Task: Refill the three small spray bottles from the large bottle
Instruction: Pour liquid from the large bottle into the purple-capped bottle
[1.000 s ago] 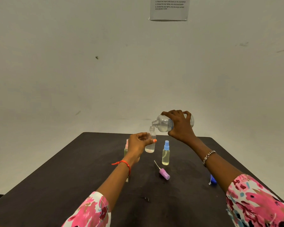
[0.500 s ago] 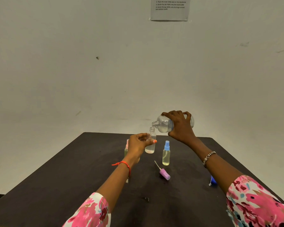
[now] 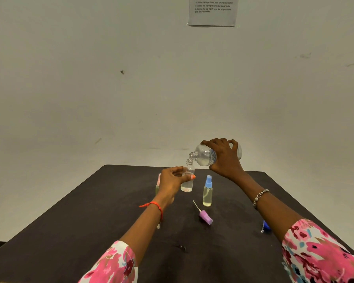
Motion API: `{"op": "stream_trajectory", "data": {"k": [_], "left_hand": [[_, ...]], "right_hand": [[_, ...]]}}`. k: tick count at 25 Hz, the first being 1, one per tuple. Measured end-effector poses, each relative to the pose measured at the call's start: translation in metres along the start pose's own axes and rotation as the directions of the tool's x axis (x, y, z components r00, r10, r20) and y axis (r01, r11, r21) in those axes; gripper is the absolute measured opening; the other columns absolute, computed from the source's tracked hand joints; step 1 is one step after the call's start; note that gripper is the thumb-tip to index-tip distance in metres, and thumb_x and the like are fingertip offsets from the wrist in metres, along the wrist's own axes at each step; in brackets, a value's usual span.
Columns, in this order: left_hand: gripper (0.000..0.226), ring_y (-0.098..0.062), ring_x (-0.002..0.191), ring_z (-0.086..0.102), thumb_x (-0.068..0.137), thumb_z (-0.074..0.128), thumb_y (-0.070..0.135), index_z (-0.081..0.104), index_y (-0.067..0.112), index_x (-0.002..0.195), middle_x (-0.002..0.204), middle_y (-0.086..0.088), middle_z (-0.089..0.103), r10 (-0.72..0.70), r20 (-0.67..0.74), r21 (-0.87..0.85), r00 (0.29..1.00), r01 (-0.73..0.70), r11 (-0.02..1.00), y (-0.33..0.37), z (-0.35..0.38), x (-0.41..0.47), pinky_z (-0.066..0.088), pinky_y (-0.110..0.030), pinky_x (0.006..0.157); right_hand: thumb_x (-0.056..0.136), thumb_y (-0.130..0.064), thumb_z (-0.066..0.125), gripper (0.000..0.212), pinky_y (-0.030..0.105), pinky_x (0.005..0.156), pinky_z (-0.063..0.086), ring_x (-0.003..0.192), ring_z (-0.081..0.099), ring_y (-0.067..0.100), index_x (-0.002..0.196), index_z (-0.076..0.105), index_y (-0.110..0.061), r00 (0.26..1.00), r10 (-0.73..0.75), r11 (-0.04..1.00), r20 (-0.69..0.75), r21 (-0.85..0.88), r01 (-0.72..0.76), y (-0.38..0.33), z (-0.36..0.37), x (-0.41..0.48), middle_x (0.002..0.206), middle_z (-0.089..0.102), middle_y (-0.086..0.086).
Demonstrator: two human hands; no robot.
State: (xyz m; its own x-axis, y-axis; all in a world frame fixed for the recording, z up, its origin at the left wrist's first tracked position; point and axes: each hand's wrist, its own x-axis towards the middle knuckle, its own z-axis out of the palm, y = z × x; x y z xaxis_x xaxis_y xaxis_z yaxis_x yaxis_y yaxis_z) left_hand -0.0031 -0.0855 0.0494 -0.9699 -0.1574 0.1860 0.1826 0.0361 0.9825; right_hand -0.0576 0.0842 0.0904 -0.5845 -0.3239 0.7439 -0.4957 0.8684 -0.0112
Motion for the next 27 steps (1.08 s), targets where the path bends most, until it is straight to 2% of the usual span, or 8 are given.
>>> {"op": "stream_trajectory", "data": {"k": [22, 27], "left_hand": [[0.048, -0.013, 0.095, 0.055, 0.070, 0.075, 0.004, 0.060, 0.001, 0.116, 0.120, -0.013, 0.063, -0.013, 0.003, -0.029, 1.000, 0.013, 0.999, 0.0016, 0.0005, -0.0030, 0.046, -0.025, 0.086], [0.048, -0.015, 0.098, 0.056, 0.070, 0.076, 0.005, 0.060, 0.002, 0.116, 0.121, -0.013, 0.063, -0.008, 0.006, -0.012, 1.000, 0.008, 1.000, 0.0009, 0.0016, -0.0032, 0.048, -0.031, 0.094]], "right_hand": [[0.060, -0.008, 0.072, 0.069, 0.047, 0.100, 0.019, 0.116, 0.048, 0.028, 0.124, 0.053, -0.023, 1.000, 0.004, 1.000, 0.015, -0.001, -0.004, -0.0022, -0.0048, -0.0022, 0.118, 0.059, 0.007], [0.061, -0.009, 0.071, 0.068, 0.047, 0.101, 0.019, 0.116, 0.048, 0.027, 0.124, 0.052, -0.023, 1.000, 0.008, 1.000, 0.021, 0.006, -0.008, -0.0014, -0.0062, -0.0038, 0.118, 0.059, 0.007]]}}
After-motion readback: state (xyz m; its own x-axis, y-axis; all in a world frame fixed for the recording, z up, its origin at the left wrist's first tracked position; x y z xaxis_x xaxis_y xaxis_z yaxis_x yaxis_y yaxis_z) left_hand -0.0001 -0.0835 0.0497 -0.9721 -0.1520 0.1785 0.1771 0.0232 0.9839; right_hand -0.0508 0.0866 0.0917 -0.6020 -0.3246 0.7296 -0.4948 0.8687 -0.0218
